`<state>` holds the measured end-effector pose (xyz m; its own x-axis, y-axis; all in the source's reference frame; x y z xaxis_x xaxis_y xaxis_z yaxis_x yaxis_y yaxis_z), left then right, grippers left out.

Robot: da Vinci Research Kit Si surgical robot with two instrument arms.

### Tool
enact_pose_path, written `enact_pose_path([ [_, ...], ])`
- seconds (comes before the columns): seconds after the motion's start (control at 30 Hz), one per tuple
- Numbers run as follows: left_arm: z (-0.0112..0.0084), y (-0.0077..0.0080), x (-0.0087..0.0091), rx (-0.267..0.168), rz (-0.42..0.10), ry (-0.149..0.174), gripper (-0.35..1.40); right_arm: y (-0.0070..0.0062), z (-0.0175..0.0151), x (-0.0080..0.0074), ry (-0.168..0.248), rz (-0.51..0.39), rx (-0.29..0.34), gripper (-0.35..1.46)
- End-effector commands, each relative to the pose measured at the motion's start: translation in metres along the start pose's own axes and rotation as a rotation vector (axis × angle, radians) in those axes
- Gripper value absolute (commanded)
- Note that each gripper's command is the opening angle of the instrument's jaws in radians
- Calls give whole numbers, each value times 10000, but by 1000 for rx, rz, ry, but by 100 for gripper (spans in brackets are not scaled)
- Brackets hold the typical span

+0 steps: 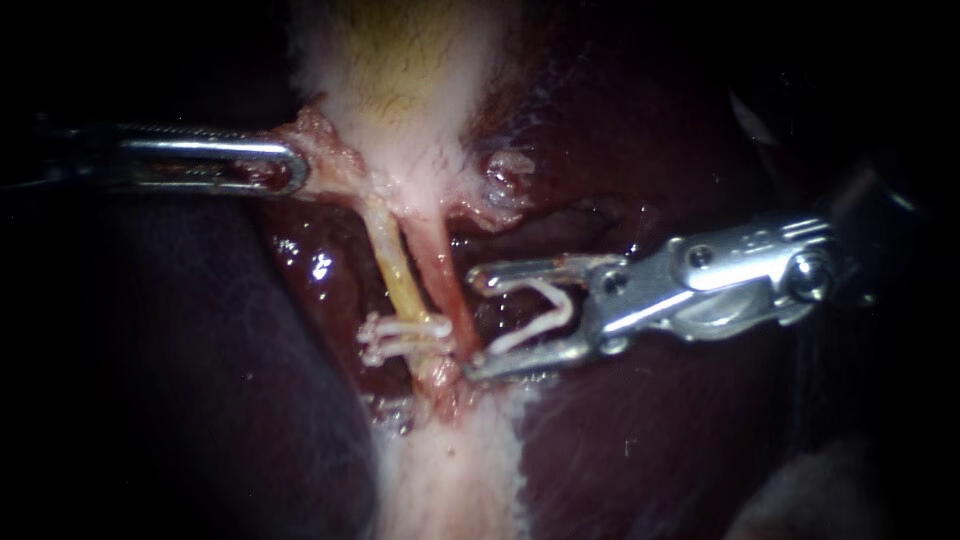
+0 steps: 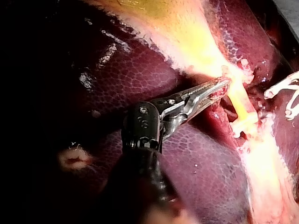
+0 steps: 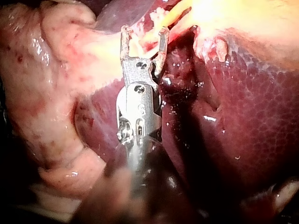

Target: Clipping third clip left tube

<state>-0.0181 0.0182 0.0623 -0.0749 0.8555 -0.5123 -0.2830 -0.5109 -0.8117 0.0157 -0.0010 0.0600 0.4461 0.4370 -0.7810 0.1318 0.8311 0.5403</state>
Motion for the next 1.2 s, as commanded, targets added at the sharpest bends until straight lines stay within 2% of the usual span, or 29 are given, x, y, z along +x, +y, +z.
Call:
enact_pose_path([
  [0.03,-1,1,1,-1,0,0,-35,2,5,0,-1,-1,1,50],
  [0.23,-1,5,1,0,0,0,-35,18,28,-3,-3,4,6,50],
  [0.57,0,11,1,-4,-1,-1,-35,56,43,-12,-3,7,-5,50],
  [0.7,0,11,1,-4,-1,-1,-35,67,46,-14,0,8,-8,50],
  [0.87,0,13,1,-4,-1,-1,-35,76,51,-13,9,9,-12,50],
  [1.2,1,13,2,-4,-1,-1,-35,86,73,-1,69,7,-15,50],
])
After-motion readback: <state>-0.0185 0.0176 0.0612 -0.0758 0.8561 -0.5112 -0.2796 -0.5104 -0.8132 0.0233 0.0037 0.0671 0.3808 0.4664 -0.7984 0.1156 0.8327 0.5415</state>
